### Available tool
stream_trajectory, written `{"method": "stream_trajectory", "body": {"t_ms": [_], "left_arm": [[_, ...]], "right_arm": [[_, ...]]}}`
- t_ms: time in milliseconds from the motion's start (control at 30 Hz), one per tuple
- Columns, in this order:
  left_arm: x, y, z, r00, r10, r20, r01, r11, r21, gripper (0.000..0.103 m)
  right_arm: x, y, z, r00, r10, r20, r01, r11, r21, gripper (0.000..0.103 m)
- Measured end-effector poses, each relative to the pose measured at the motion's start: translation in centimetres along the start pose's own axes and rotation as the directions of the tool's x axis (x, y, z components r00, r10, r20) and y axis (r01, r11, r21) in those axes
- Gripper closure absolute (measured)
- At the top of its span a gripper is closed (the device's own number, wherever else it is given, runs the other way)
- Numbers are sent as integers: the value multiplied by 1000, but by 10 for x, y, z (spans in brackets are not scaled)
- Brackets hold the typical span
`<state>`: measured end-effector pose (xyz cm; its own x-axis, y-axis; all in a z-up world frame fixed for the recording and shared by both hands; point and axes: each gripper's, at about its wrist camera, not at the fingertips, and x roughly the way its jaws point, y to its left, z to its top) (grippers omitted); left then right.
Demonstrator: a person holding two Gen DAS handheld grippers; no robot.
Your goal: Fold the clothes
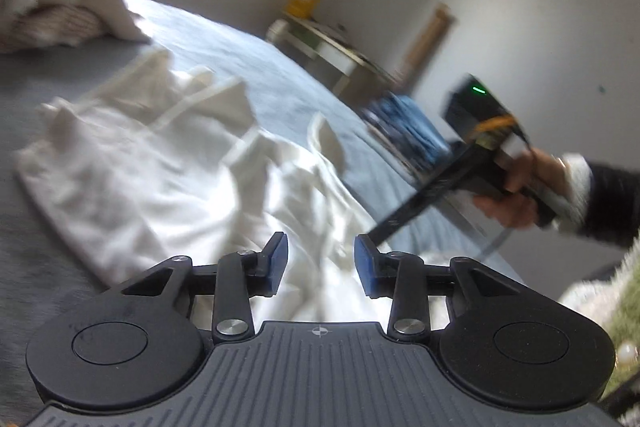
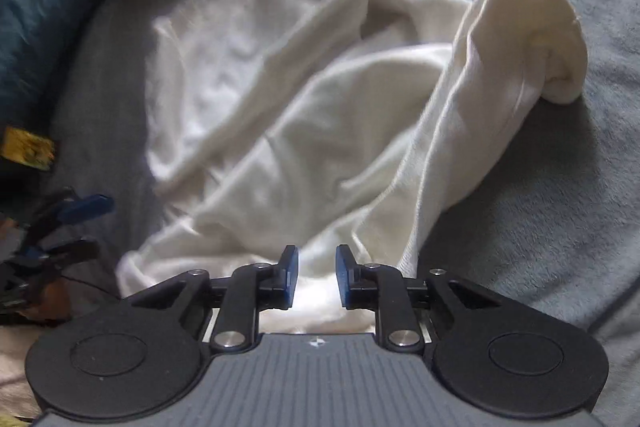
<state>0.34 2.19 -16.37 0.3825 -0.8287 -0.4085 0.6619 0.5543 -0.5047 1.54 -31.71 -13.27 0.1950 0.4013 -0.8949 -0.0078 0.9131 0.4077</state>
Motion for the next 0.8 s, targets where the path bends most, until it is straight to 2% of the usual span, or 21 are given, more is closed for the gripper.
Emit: {"method": "stream_trajectory", "body": {"t_ms": [33, 67, 133, 233, 367, 433, 500, 533, 567, 600, 633, 667, 800], "left_arm": [[2, 1, 3, 999, 47, 10, -47, 999, 20, 56], [4, 2, 5, 995, 94, 20, -95, 995, 43, 53], [18, 2, 7, 987, 157, 19, -158, 982, 102, 50], [50, -3, 5, 970, 243, -7, -236, 949, 210, 45], [88, -11, -4, 937, 350, -7, -327, 883, 338, 44], [94, -7, -9, 929, 370, -23, -338, 871, 356, 45], [100, -3, -15, 921, 388, -39, -347, 861, 371, 48], [102, 0, -17, 921, 387, -51, -343, 864, 368, 59], [102, 3, -19, 921, 386, -52, -342, 866, 364, 68], [101, 6, -21, 921, 385, -50, -343, 868, 359, 73], [98, 7, -21, 924, 381, -38, -345, 871, 349, 89], [94, 8, -20, 926, 378, -25, -349, 876, 332, 95], [74, 15, -13, 933, 358, 28, -353, 904, 240, 99]], "right_arm": [[-10, -1, 4, 996, 53, 72, -53, 999, 4, 68], [-17, 0, 8, 988, 68, 141, -68, 998, 0, 56], [-31, 0, 16, 958, 89, 271, -89, 996, -12, 47], [-16, 4, 47, 930, -1, 367, 1, 1000, 1, 41], [32, 11, 94, 895, -182, 408, 196, 981, 6, 37], [57, 12, 109, 879, -251, 405, 279, 960, -12, 38], [79, 10, 119, 863, -302, 404, 338, 941, -20, 43], [83, 8, 120, 861, -298, 413, 336, 942, -20, 56], [86, 7, 120, 859, -292, 420, 330, 944, -19, 76], [84, 5, 119, 858, -280, 430, 314, 949, -8, 83], [80, 6, 115, 854, -267, 447, 296, 955, 6, 91], [74, 6, 111, 847, -246, 470, 276, 961, 6, 94], [44, 20, 89, 811, -154, 564, 201, 979, -22, 95]]}}
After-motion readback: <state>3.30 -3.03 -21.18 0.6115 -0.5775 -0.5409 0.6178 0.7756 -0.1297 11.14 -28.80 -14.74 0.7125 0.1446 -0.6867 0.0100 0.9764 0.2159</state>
